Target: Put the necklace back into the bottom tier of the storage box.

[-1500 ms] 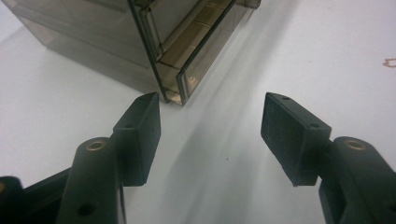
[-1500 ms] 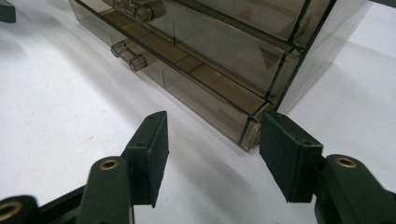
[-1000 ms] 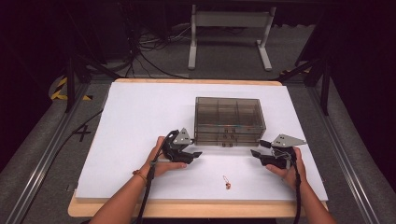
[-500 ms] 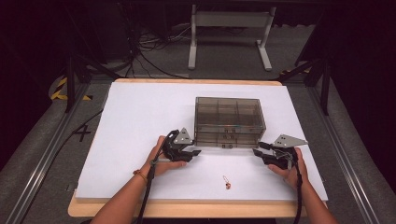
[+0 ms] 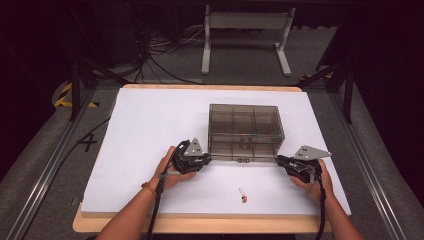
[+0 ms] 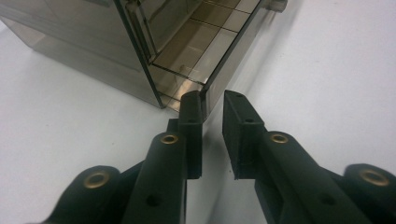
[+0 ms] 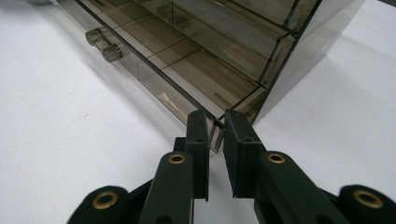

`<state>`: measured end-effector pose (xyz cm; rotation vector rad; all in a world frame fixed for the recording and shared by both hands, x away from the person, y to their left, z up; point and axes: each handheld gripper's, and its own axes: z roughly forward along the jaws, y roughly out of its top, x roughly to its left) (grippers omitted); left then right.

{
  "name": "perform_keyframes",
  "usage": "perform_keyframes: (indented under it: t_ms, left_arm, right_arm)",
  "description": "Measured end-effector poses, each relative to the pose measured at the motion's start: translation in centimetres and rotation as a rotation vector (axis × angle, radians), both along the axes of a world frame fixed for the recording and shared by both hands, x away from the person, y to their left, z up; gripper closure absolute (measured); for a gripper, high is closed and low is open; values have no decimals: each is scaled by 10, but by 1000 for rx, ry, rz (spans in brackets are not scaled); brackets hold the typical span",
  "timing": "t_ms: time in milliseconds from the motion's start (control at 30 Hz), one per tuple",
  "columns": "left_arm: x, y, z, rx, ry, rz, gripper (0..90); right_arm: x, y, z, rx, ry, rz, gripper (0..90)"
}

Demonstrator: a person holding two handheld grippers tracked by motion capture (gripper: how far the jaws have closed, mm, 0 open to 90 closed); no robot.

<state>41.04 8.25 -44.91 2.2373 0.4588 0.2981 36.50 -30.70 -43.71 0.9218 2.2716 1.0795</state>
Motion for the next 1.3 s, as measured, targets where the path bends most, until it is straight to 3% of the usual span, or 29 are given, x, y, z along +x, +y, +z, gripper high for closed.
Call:
perform_keyframes:
  t_ms: [333,1300]
  left_arm:
    - [-2,3,0,-3,11,-22,853]
    - [-15,6,5,28,12,-76,857]
  right_arm:
    - [-3,-2,1,5,5,20,821]
    - [-14,-5,6,-11,32,107,838]
